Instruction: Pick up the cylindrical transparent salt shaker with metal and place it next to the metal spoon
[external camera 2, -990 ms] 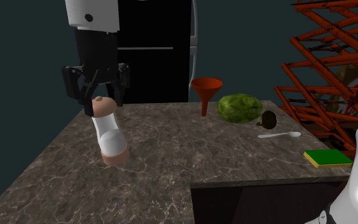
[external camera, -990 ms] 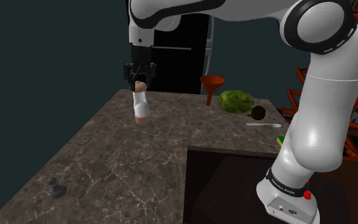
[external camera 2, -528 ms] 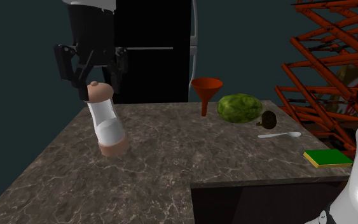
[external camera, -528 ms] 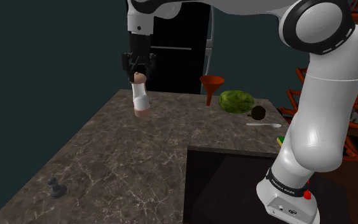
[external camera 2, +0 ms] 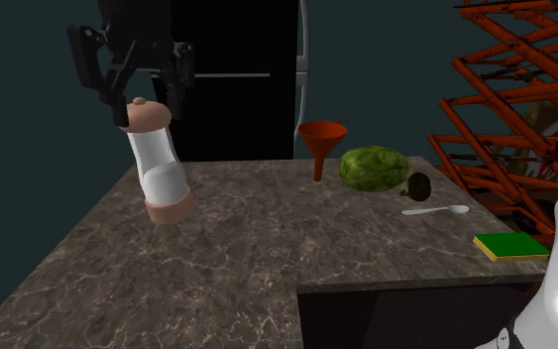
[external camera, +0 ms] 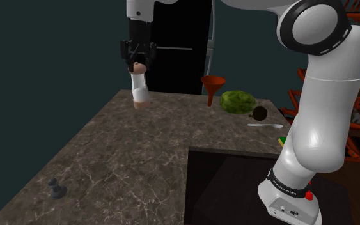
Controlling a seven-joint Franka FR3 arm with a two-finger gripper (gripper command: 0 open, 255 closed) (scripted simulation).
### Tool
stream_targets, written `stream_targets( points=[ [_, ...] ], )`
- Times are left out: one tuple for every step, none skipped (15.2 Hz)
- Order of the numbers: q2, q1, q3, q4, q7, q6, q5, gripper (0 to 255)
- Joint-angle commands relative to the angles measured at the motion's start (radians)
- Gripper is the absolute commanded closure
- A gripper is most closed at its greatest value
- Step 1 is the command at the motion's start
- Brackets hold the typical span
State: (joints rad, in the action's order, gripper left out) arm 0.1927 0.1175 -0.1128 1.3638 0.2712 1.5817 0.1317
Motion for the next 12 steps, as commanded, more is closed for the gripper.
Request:
stream_targets(
  points=[
    [0.010, 0.000, 0.000, -0.044, 0.005, -0.033, -0.001, 255],
    [0.016, 0.001, 0.000, -0.065, 0.007, -0.049, -0.002, 255],
    [0.022, 0.001, -0.001, -0.088, 0.009, -0.065, -0.002, 255],
    [0.029, 0.001, -0.001, -0.111, 0.012, -0.082, -0.003, 255],
    [0.036, 0.002, -0.001, -0.136, 0.015, -0.099, -0.004, 255],
    [0.044, 0.002, -0.001, -0.161, 0.017, -0.116, -0.005, 255],
    [0.052, 0.003, -0.002, -0.187, 0.020, -0.133, -0.005, 255],
    [0.057, 0.003, -0.002, -0.202, 0.021, -0.143, -0.006, 255],
    [0.013, -0.009, 0.004, -0.140, 0.003, -0.128, 0.001, 255],
    [-0.029, -0.022, 0.010, -0.084, -0.016, -0.116, 0.006, 255],
    [-0.068, -0.033, 0.017, -0.032, -0.034, -0.106, 0.011, 255],
    [-0.105, -0.044, 0.024, 0.015, -0.053, -0.099, 0.016, 255]
  ],
)
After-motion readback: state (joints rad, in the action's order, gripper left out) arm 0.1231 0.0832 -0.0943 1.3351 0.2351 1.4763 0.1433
